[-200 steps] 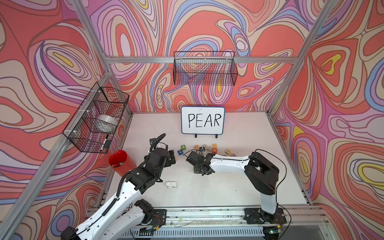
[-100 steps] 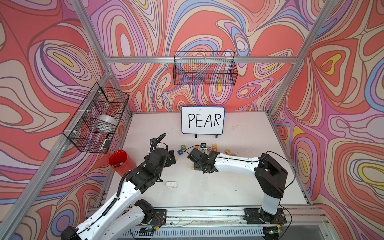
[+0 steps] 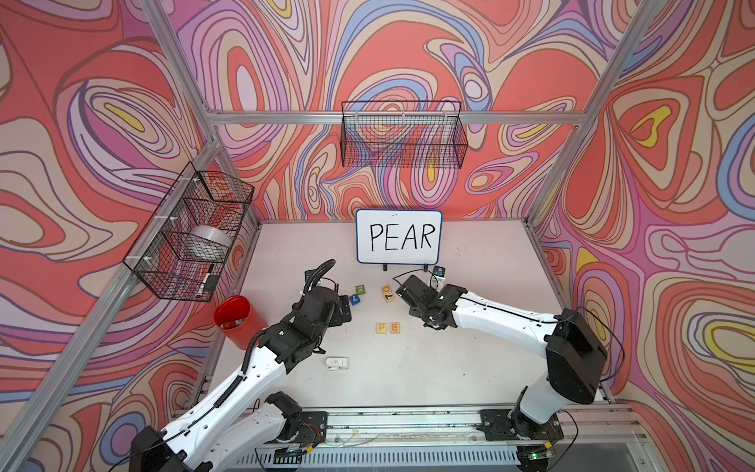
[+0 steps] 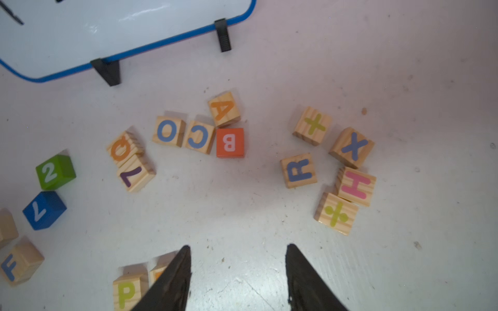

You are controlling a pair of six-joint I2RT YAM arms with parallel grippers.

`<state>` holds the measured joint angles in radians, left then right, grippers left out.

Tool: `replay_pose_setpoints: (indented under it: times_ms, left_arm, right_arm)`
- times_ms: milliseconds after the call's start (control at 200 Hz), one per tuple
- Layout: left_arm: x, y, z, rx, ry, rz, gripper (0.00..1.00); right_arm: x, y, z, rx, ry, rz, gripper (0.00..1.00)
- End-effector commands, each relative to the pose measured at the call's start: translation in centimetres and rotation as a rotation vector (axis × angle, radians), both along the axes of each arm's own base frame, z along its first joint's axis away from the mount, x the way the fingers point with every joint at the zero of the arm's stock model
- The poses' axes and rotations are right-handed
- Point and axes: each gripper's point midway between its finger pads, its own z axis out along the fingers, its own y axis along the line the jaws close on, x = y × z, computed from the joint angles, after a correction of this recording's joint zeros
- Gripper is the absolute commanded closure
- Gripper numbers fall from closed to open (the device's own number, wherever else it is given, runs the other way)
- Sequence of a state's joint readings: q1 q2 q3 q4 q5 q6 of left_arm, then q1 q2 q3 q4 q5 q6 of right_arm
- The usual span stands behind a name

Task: Spell the uppercase word “pear” with letter blocks
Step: Pick up the letter block from the center of the board.

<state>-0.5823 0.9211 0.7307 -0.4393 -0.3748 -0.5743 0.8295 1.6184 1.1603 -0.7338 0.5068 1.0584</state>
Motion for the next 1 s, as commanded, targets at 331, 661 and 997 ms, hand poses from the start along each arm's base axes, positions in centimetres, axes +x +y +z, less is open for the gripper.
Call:
replay_pose_setpoints:
  times_ms: [331,661,997]
  left_arm:
    - [2.4,-3.7,0.4,-0.034,-0.013,-0.127,0.0]
    - [3.3,-4.0,-0.4,-0.004,0.012,-0.118,0.0]
    - [3.4,-3.4,-0.5,0.019,0.016,-0.091,0.0]
  right_arm:
    - [1.5,-5.5,-0.6,0.034,-0.01,-0.157,0.35]
    - [4.3,-2.8,-2.1,0.021,0.032,-0.067,0.35]
    - [8.7,-0.2,-4.2,0.009,0.044,0.129,0.35]
